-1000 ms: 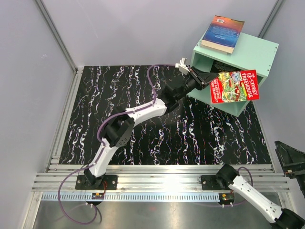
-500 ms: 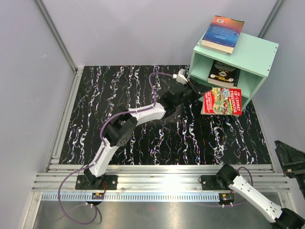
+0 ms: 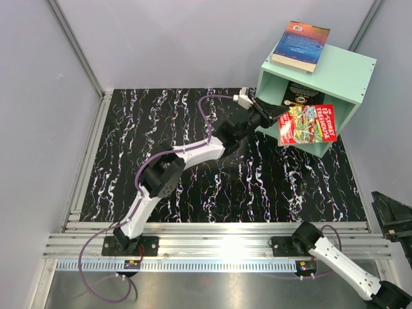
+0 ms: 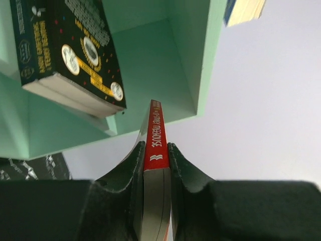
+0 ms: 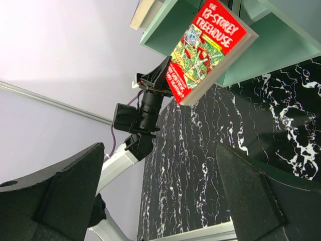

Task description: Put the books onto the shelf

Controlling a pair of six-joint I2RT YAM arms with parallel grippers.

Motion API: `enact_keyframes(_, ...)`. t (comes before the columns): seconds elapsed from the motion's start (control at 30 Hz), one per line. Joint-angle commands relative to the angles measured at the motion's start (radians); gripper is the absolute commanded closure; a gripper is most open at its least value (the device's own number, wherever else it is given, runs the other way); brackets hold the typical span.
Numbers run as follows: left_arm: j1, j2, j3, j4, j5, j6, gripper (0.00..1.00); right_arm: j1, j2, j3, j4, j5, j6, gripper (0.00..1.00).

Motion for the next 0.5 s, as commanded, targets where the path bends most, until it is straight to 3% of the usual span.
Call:
enact_keyframes(0.0, -0.01, 0.006, 0.061, 0.178, -0.122, -0.077, 1.0, 0.017, -0.015, 0.002, -0.12, 0.044, 0.057, 0.0)
enact_keyframes(0.23, -0.053, 0.038, 0.153, 0.092, -0.41, -0.136, 1.0, 0.018, -0.016, 0.014, -0.141, 0.044, 0.071, 0.0)
enact_keyframes(0.47, -0.081, 0.132, 0.376, -0.052, -0.662, -0.197, 1.0, 0.018, -0.016, 0.036, -0.176, 0.021, 0.099, 0.0)
